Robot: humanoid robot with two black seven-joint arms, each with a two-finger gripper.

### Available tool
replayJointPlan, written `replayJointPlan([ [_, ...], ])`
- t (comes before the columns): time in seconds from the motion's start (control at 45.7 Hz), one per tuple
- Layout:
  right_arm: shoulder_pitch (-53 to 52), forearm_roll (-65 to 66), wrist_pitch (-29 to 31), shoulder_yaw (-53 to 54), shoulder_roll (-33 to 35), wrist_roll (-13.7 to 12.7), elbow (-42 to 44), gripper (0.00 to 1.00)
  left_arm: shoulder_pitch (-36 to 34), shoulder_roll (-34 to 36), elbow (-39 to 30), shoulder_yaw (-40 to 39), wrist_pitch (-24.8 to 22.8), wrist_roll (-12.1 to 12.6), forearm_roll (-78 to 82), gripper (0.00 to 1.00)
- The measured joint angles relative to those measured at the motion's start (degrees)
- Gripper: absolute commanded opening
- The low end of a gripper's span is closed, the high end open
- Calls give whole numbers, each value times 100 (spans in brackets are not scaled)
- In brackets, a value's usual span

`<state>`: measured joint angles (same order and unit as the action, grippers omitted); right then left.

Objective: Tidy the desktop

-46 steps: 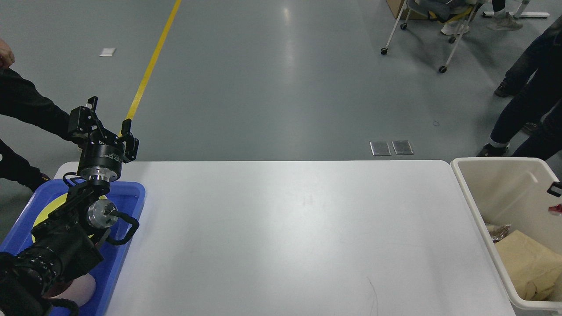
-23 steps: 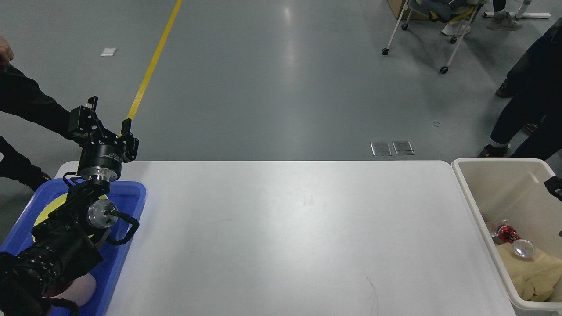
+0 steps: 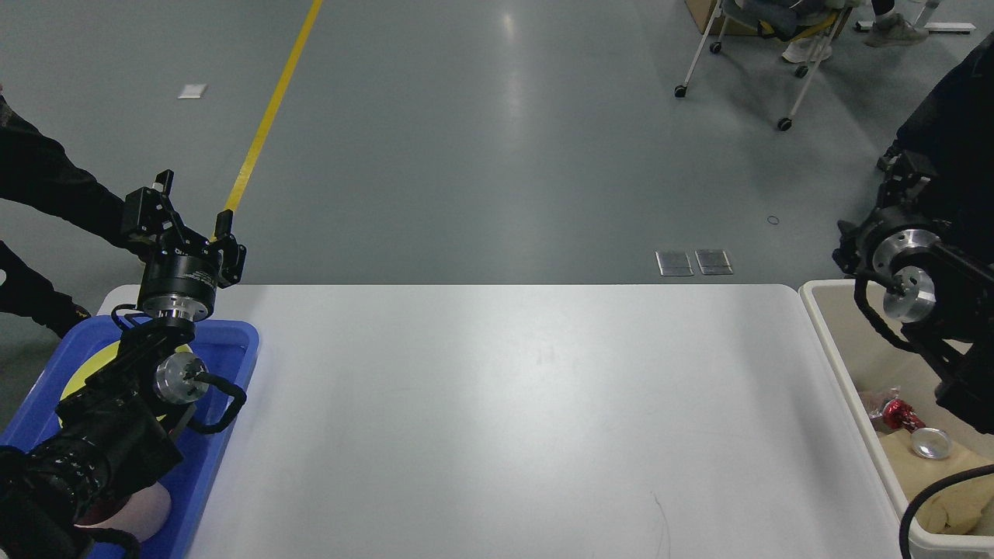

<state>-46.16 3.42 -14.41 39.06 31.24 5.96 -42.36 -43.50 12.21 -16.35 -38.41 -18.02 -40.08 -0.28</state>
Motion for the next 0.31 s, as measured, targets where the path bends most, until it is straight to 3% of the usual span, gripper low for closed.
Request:
replayJointPlan([
  [0.307, 228, -6, 883, 1185, -78, 20, -287, 100, 0, 0, 0, 0, 0, 0, 1, 96],
])
